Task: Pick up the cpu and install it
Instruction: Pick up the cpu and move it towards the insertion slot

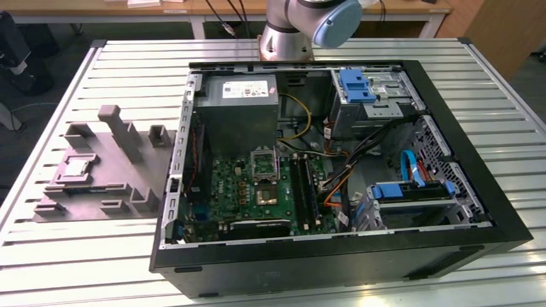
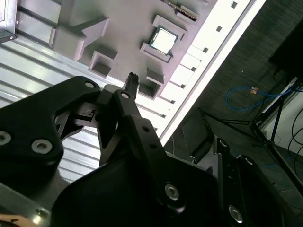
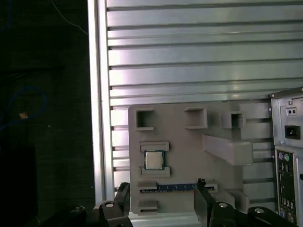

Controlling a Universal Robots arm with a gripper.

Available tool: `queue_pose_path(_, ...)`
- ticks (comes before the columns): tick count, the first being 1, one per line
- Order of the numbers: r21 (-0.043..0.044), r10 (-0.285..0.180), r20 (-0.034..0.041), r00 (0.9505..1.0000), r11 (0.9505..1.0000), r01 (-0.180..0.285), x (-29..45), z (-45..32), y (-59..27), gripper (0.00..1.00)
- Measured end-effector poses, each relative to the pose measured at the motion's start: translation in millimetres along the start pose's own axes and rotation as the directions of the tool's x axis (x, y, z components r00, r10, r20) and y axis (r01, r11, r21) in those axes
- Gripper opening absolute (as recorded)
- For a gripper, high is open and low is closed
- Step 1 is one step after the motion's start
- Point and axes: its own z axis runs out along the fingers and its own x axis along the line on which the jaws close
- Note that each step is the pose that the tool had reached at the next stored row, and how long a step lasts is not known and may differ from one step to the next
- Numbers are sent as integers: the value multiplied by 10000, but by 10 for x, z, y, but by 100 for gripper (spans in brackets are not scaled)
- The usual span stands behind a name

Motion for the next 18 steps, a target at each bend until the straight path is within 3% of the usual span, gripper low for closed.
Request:
queue_pose_path(1, -2, -83, -3, 10000, 10000, 83, 0, 12, 1, 65)
queue_pose_path(4, -6, -295, -13, 9996, 9996, 295, 1, 42, 6, 65)
queue_pose_path(18, -6, -302, -15, 9995, 9995, 302, 2, 83, 5, 65)
